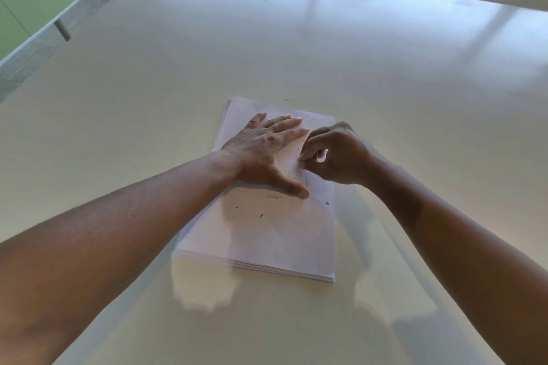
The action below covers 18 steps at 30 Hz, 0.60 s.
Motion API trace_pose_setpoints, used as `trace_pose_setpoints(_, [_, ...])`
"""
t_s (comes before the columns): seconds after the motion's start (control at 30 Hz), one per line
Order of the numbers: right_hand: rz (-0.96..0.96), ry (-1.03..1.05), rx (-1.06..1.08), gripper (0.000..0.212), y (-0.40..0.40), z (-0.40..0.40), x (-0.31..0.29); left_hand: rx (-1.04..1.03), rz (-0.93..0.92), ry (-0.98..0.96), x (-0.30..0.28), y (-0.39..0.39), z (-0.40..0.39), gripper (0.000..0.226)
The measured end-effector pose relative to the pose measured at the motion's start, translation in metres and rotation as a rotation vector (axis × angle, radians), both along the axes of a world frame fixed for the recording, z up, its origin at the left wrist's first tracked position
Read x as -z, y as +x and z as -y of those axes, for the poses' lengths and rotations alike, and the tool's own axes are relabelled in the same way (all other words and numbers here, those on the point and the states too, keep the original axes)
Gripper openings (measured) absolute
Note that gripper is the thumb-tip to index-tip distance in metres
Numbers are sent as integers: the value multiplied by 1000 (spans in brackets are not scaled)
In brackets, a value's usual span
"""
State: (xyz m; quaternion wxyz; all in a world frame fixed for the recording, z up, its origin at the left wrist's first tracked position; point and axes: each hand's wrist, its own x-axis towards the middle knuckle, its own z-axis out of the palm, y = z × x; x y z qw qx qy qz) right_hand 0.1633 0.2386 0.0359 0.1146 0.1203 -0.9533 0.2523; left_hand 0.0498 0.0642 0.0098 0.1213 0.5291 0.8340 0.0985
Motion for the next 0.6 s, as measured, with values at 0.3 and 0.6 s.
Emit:
trace_pose_setpoints(0.3, [59,-19,-155,11,1,14,-2,-3,-2,22,2,0,-1,139])
trace_pose_setpoints(0.6, [84,-64,-156,9,2,15,-1,3,-10,17,4,-1,-1,139])
